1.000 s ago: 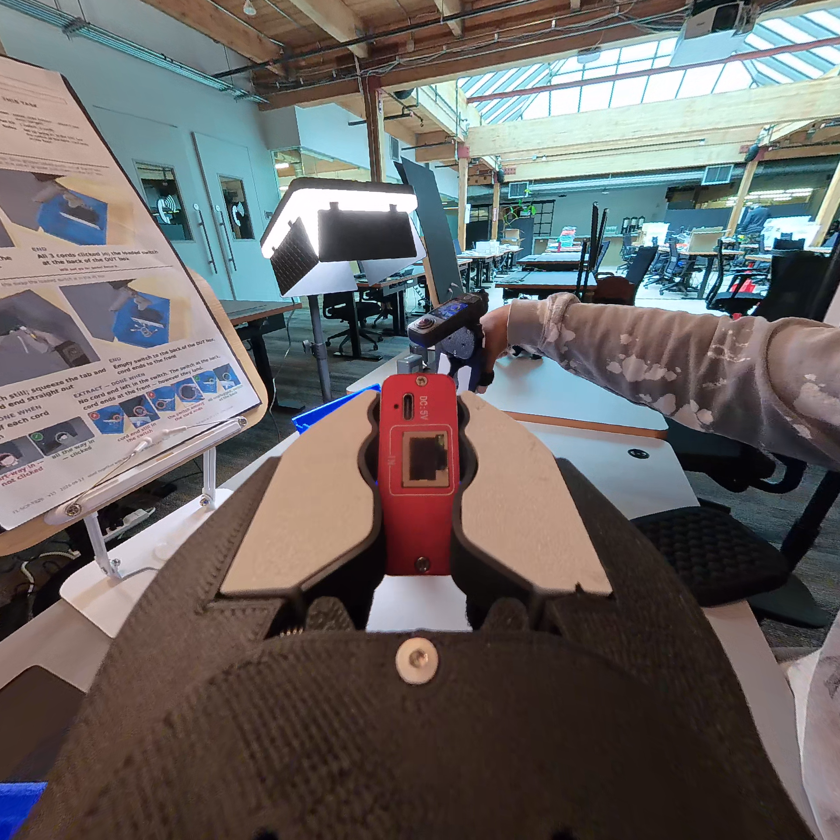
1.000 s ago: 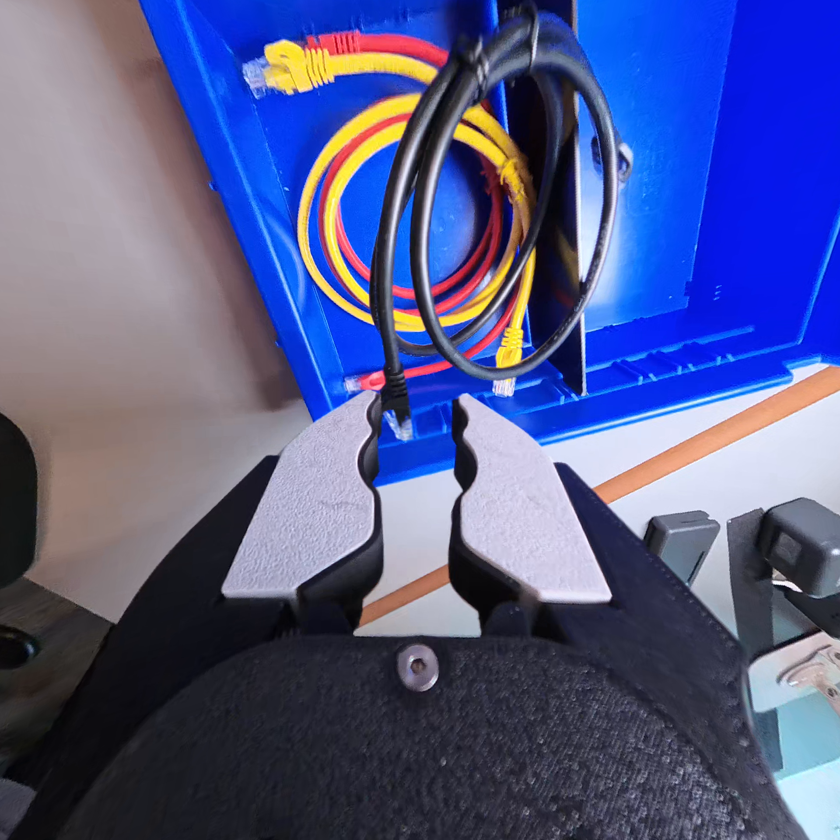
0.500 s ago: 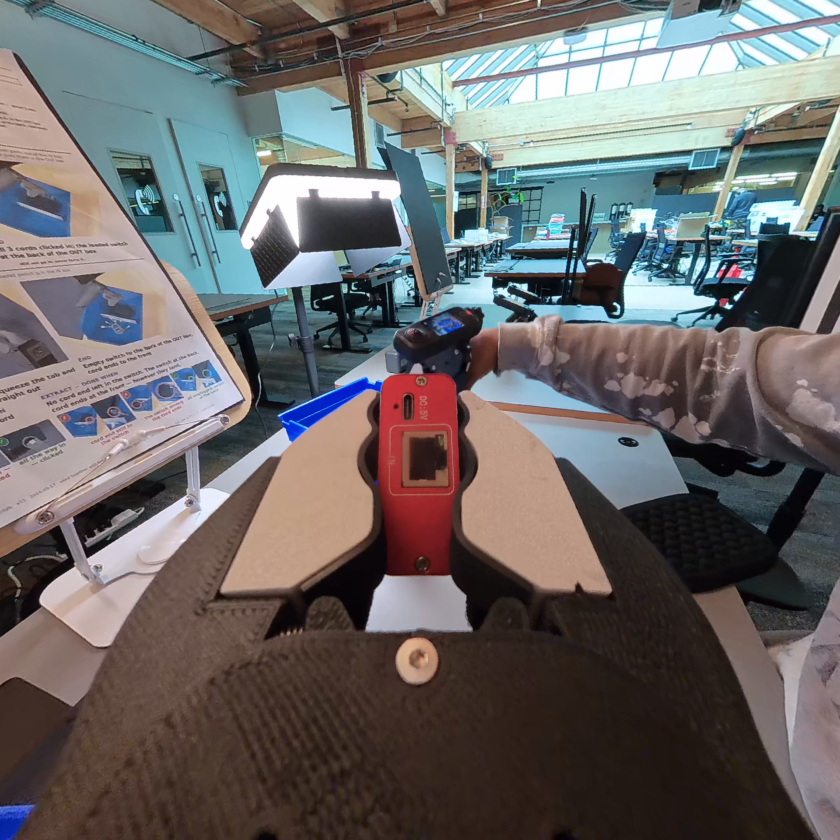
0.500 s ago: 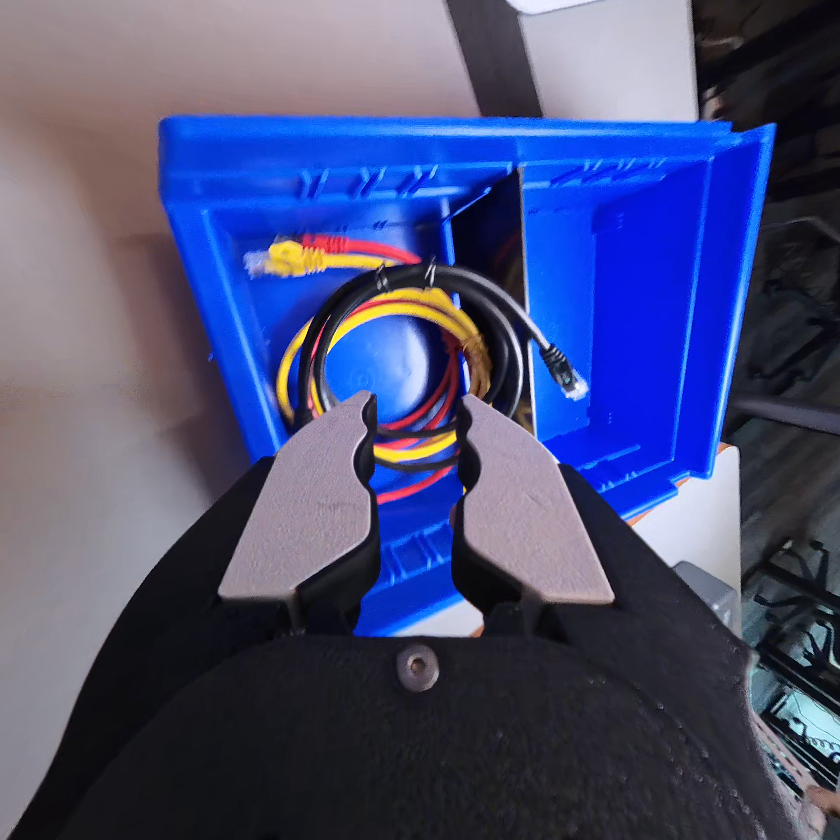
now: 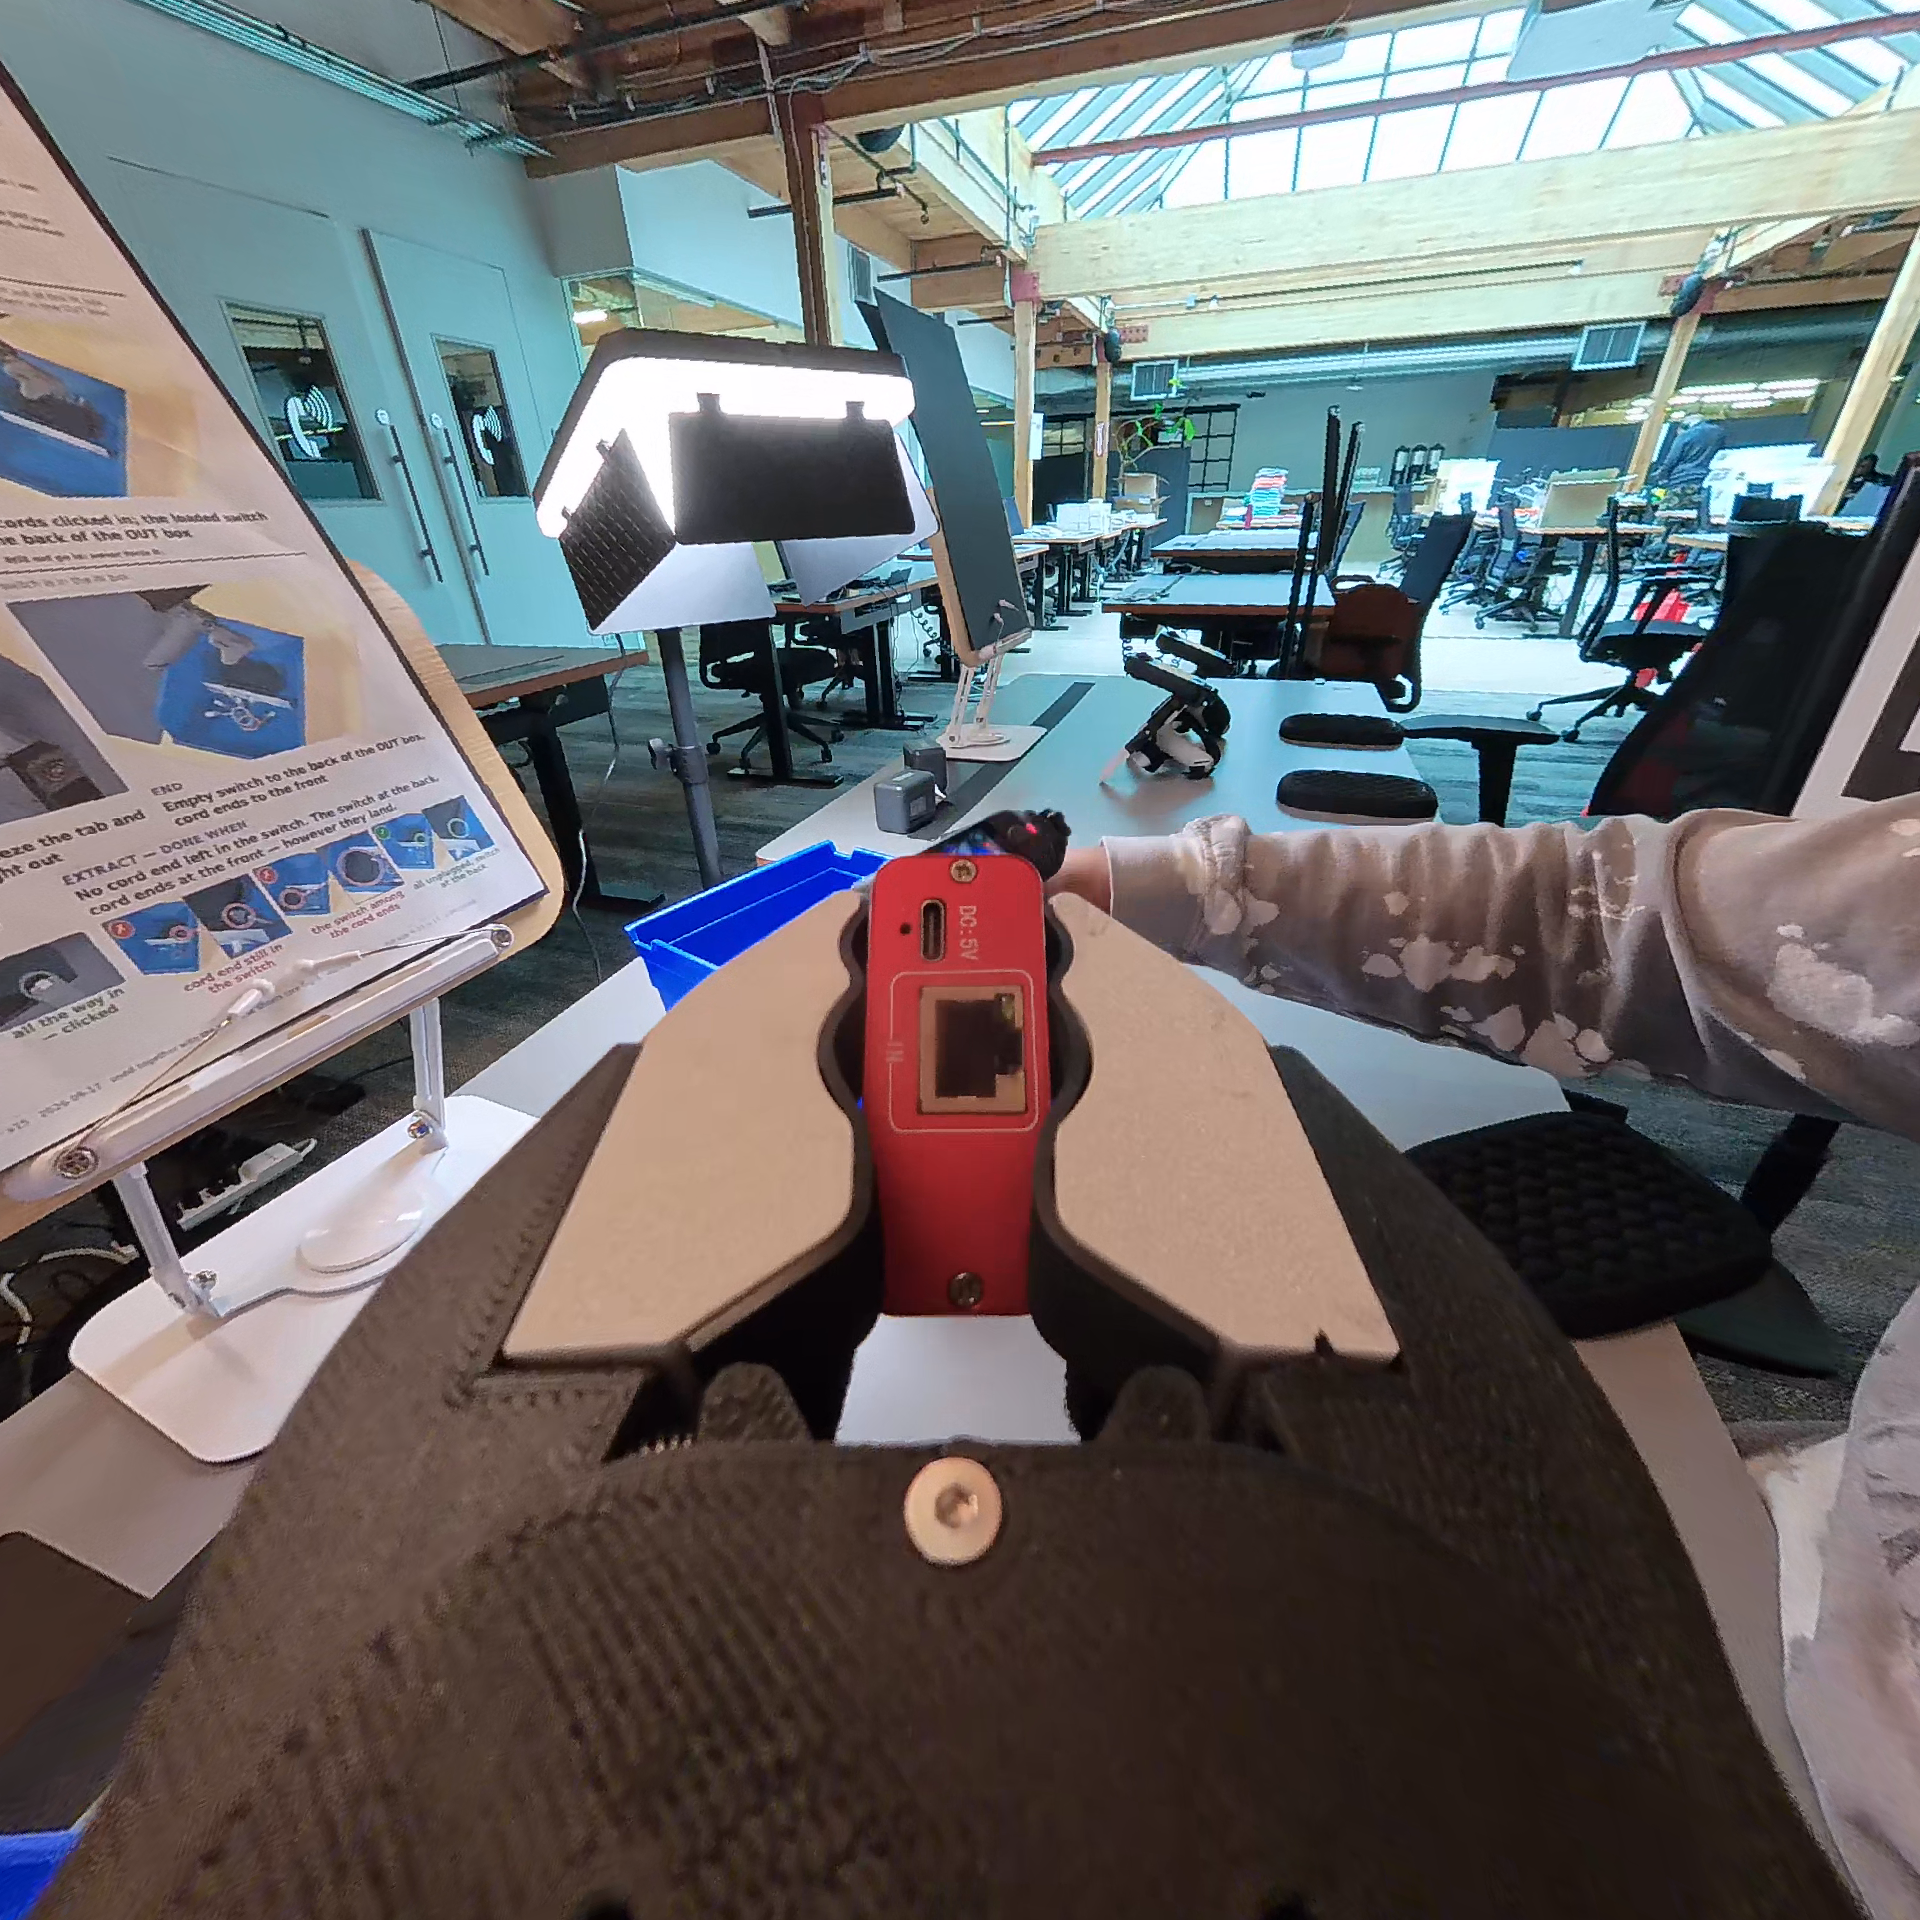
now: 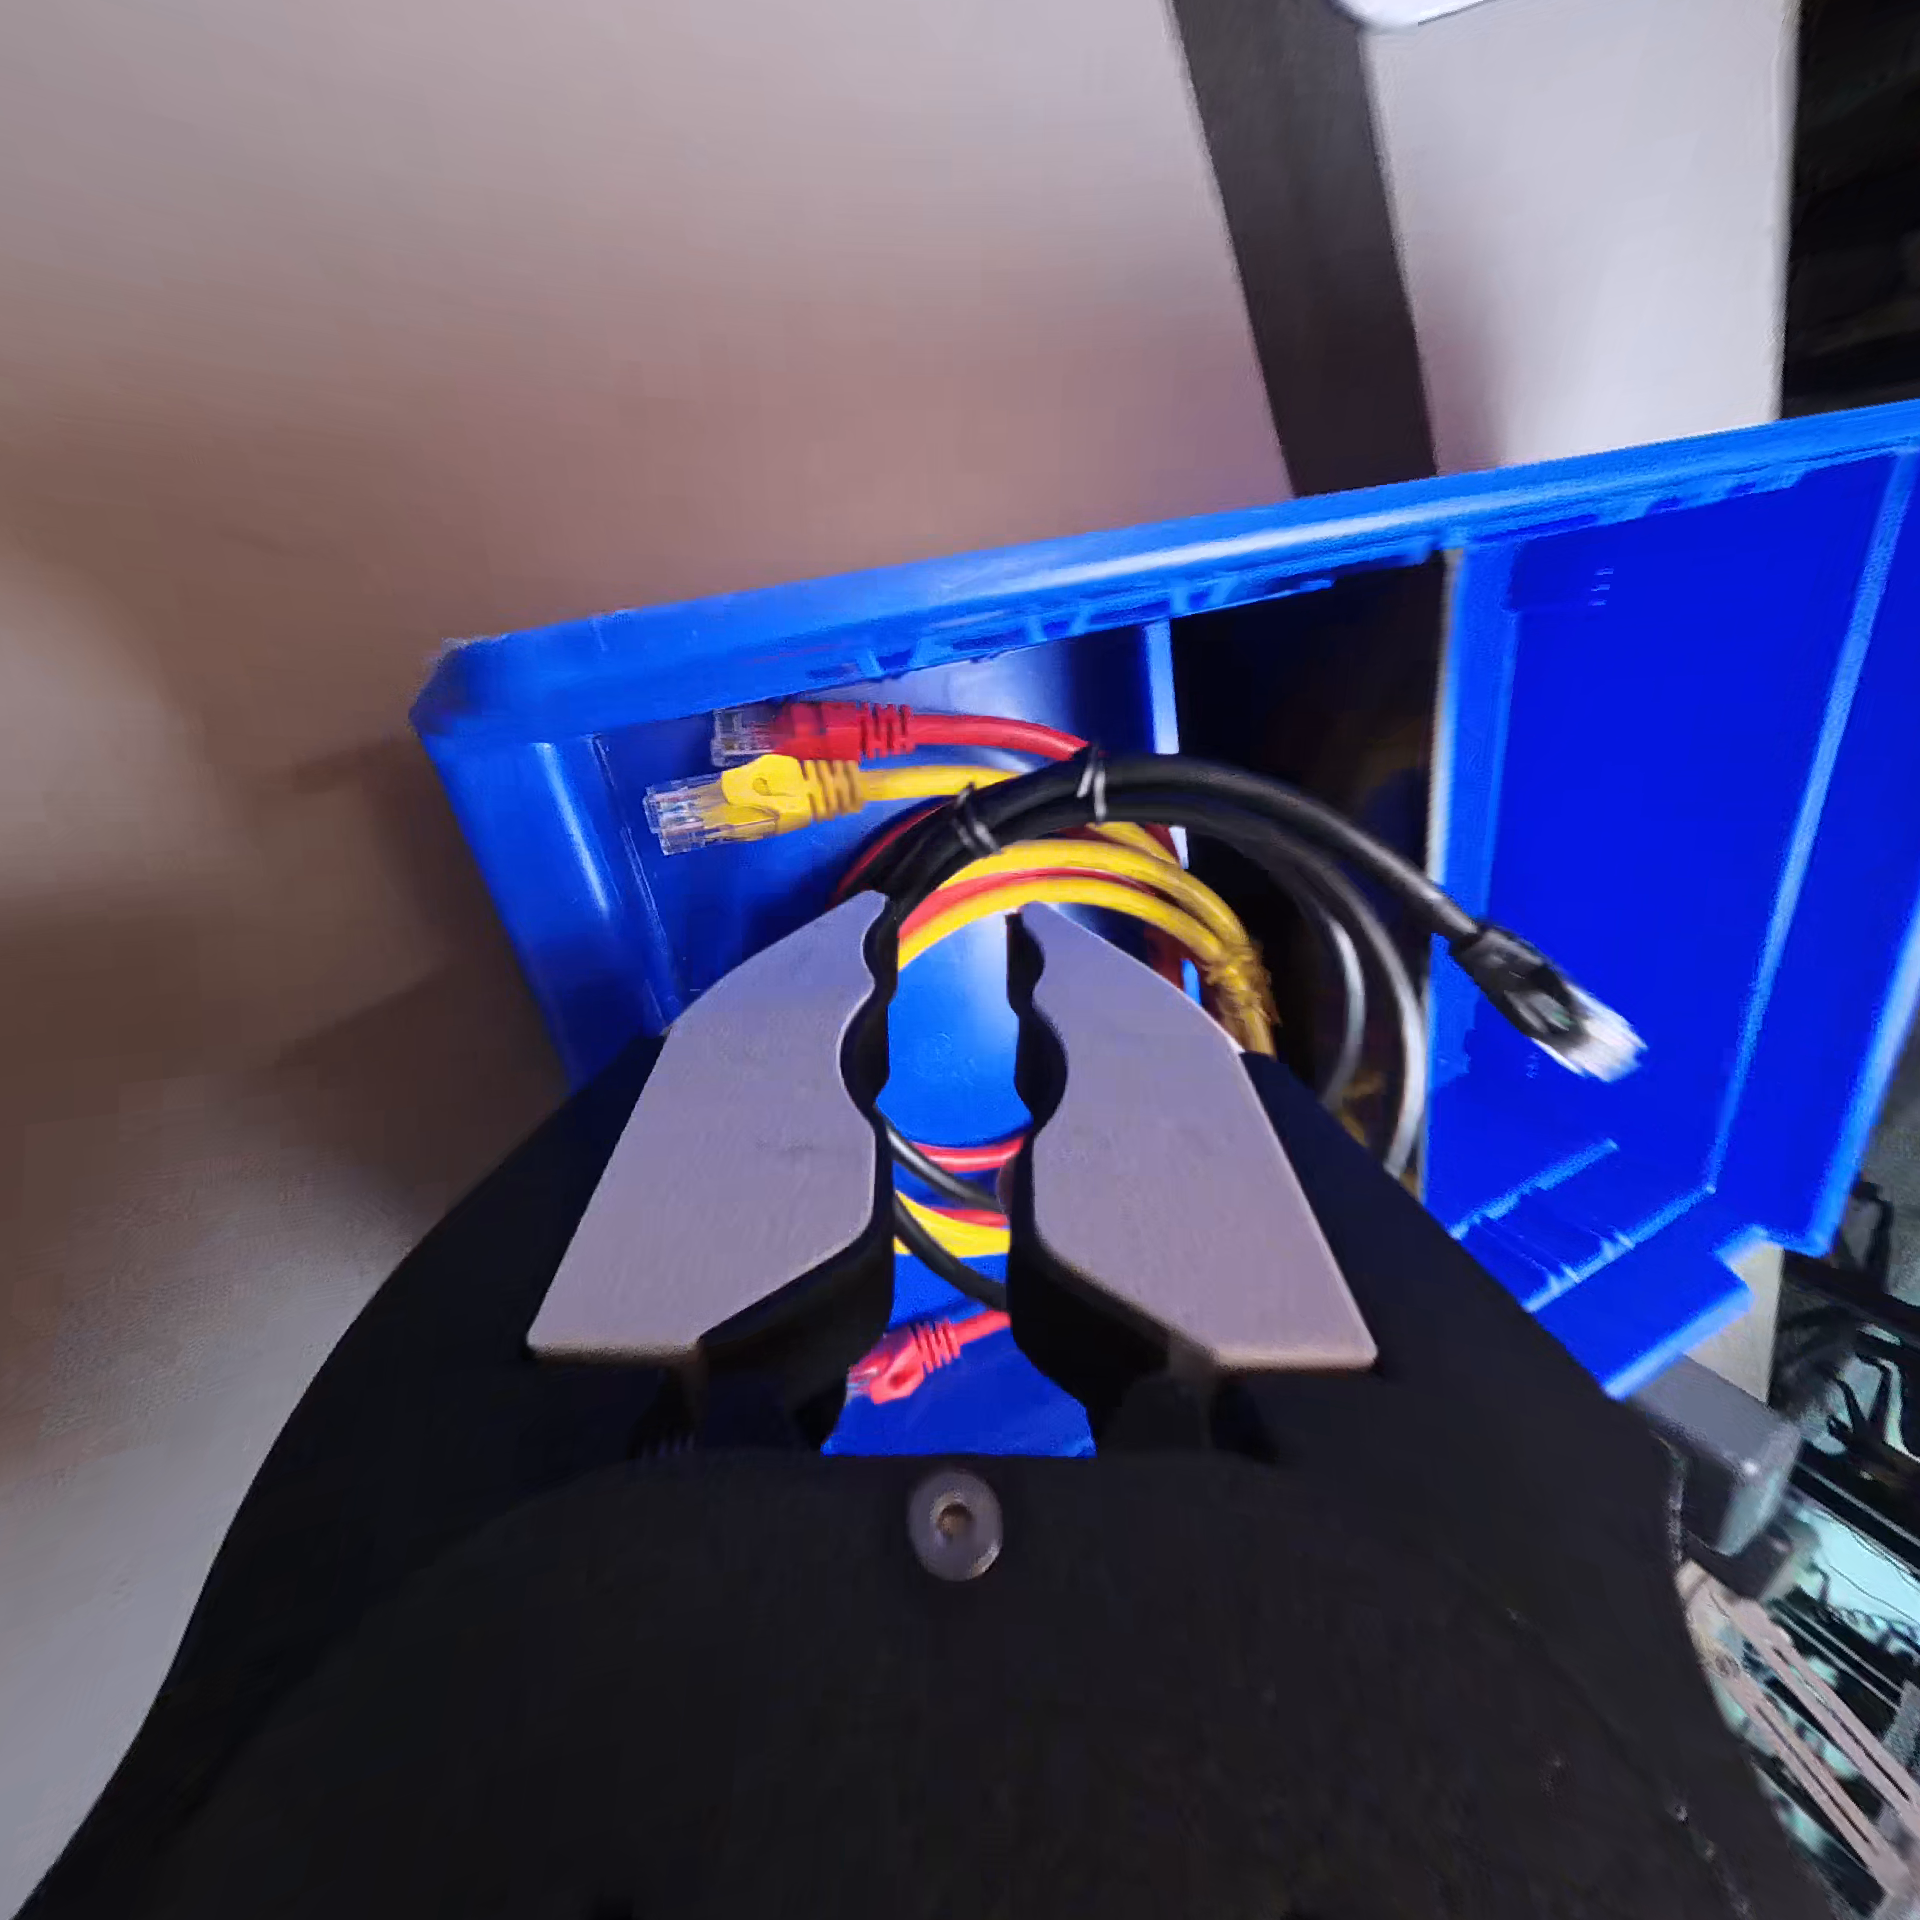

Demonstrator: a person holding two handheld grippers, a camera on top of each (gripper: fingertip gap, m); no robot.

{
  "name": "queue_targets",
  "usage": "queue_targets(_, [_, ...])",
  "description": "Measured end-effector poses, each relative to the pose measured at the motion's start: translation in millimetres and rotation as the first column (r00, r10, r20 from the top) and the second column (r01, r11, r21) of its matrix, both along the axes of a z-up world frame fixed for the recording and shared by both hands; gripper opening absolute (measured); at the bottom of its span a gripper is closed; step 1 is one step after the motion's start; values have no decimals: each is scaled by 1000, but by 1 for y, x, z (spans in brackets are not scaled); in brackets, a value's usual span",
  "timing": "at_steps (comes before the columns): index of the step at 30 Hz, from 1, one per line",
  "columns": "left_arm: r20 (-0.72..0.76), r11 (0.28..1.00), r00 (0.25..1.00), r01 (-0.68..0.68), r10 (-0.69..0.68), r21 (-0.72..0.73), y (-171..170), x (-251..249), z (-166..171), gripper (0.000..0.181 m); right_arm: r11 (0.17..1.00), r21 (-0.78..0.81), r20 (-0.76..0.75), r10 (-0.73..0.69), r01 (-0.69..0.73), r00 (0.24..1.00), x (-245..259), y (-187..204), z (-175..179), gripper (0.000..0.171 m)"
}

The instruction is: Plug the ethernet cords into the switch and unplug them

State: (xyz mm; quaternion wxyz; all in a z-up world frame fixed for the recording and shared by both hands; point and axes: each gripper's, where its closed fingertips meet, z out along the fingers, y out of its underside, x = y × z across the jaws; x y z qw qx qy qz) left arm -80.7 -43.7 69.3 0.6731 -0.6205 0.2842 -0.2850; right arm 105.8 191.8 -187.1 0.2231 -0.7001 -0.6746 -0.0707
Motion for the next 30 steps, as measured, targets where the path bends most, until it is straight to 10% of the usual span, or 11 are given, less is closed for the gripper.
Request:
queue_targets(5, [5, 1000, 1000, 20, -20, -8, 1, 5, -2, 30, 999, 34, -357, 2, 11, 934, -24, -14, 72, 23])
queue_targets(10, [35, 996, 996, 80, -79, -46, 3, 18, -10, 30, 969, 100, -788, 215, -225, 577, -78, -100, 176, 25])
queue_targets(14, [93, 991, 991, 105, -97, -79, 8, 30, -16, 30, 917, 238, -844, 358, -320, 398, -108, -171, 211, 42])
queue_targets(23, [372, 967, 928, 124, -33, -223, 37, 39, -36, 30, 773, 616, -584, 579, -153, 569, -161, -209, 181, 78])
queue_targets(30, [422, 933, 901, 230, -96, -277, 37, 51, -45, 30, 745, 642, -531, 601, -179, 597, -162, -205, 176, 70])
